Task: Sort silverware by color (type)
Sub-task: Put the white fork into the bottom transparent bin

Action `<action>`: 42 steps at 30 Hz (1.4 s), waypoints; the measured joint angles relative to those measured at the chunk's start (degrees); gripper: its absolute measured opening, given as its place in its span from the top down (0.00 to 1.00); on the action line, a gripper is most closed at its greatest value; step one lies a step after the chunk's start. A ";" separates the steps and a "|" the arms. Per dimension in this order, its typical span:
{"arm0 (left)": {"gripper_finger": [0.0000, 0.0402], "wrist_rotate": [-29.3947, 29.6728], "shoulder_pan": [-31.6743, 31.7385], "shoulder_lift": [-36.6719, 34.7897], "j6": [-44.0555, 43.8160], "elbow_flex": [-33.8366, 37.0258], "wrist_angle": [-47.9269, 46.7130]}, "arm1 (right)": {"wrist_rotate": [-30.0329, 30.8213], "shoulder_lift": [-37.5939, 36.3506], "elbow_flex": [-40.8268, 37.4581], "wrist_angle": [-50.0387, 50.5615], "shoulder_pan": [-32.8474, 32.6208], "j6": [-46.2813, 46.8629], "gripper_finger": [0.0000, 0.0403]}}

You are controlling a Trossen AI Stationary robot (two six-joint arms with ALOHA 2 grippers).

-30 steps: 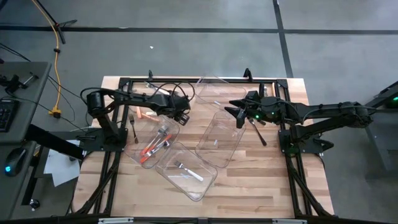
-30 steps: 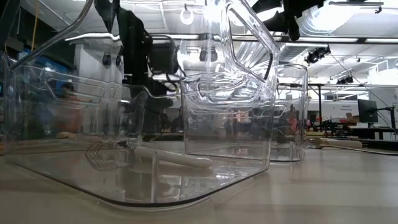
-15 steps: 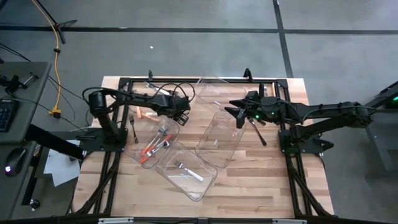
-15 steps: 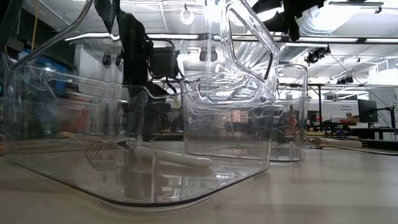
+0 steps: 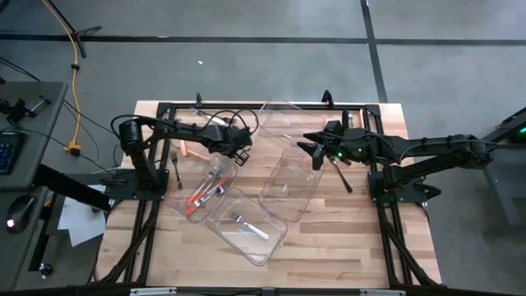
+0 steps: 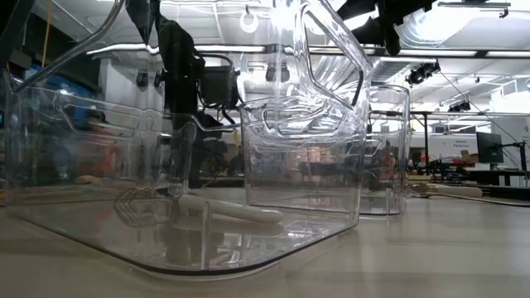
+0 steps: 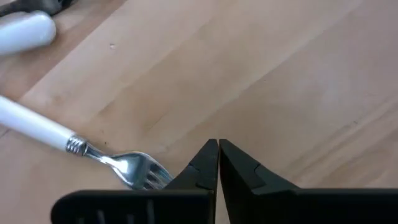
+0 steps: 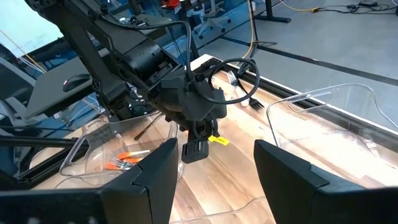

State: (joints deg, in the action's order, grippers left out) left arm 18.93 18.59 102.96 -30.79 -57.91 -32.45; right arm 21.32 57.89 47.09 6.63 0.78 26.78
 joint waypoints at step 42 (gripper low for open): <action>0.64 -14.76 23.34 -7.14 45.46 -2.95 -10.67 | 0.01 0.02 0.00 0.47 0.01 0.29 0.52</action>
State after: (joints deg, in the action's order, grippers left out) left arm 4.17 41.93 95.82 14.67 -60.86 -43.12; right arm 21.32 57.91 47.09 7.11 0.78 27.07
